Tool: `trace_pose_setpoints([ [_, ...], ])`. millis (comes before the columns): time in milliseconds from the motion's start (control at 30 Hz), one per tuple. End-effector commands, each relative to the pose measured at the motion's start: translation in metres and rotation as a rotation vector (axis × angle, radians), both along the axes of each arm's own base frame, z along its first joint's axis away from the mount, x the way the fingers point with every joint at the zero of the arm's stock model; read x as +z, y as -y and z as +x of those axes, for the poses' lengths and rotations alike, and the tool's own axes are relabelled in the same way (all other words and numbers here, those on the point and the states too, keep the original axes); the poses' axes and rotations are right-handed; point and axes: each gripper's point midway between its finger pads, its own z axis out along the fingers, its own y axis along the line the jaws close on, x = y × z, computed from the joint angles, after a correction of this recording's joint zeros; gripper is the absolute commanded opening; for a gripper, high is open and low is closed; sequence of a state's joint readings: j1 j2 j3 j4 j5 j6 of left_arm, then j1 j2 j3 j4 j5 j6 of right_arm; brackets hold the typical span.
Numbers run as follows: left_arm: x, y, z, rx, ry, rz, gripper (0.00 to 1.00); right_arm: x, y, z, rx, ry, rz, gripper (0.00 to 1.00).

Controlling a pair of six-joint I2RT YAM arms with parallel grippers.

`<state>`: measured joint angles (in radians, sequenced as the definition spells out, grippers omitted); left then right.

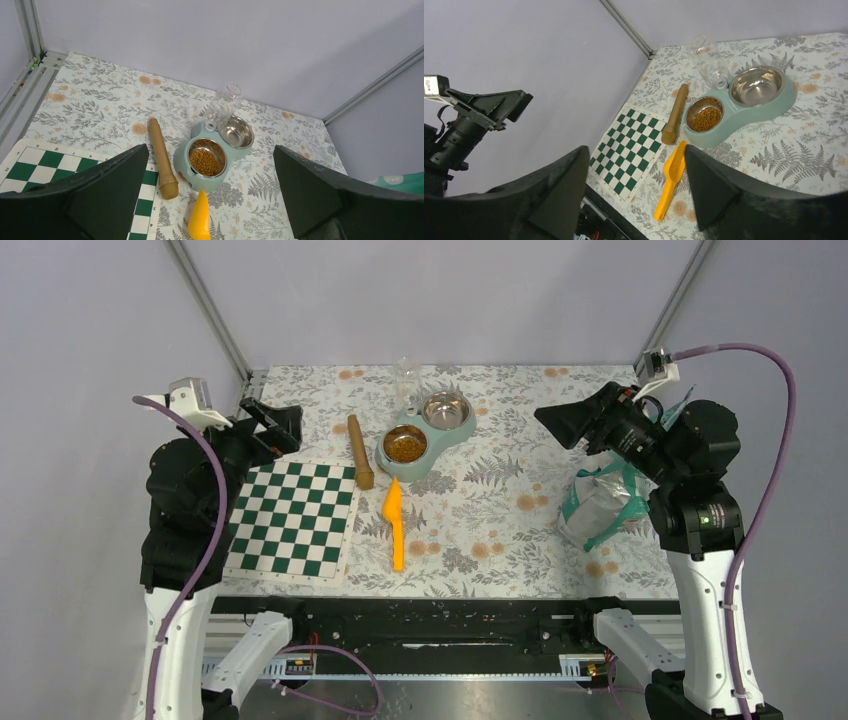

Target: Serve the pet food

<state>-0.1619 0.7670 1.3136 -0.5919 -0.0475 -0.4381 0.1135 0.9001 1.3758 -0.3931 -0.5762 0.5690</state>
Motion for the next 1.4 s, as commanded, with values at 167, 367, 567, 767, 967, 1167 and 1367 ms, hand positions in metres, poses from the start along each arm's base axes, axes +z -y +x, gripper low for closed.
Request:
trace_pose_setpoints([
  [167, 0.01, 0.002, -0.004, -0.022, 0.086, 0.01, 0.99, -0.01, 0.004, -0.008, -0.008, -0.059, -0.059, 1.0],
  [367, 0.004, 0.002, -0.01, -0.022, 0.083, 0.007, 0.99, -0.003, 0.0, -0.025, 0.028, -0.009, -0.035, 1.0],
  [567, 0.002, -0.001, -0.02, -0.025, 0.097, 0.039, 0.99, 0.02, 0.025, -0.045, -0.113, 0.072, -0.088, 0.95],
  [767, -0.004, 0.014, -0.022, -0.114, 0.089, 0.056, 0.99, 0.045, 0.136, -0.069, -0.719, 0.097, -0.253, 0.93],
  [967, -0.008, 0.02, -0.017, -0.143, 0.064, 0.054, 0.99, 0.056, 0.219, -0.101, -1.157, 0.042, -0.397, 1.0],
  [1167, -0.014, 0.025, -0.012, -0.164, 0.031, 0.046, 0.99, 0.036, 0.215, -0.07, -1.131, -0.075, -0.467, 1.0],
  [1367, -0.016, 0.029, -0.008, -0.183, 0.019, 0.07, 0.99, 0.02, 0.212, -0.028, -1.138, -0.176, -0.51, 1.0],
])
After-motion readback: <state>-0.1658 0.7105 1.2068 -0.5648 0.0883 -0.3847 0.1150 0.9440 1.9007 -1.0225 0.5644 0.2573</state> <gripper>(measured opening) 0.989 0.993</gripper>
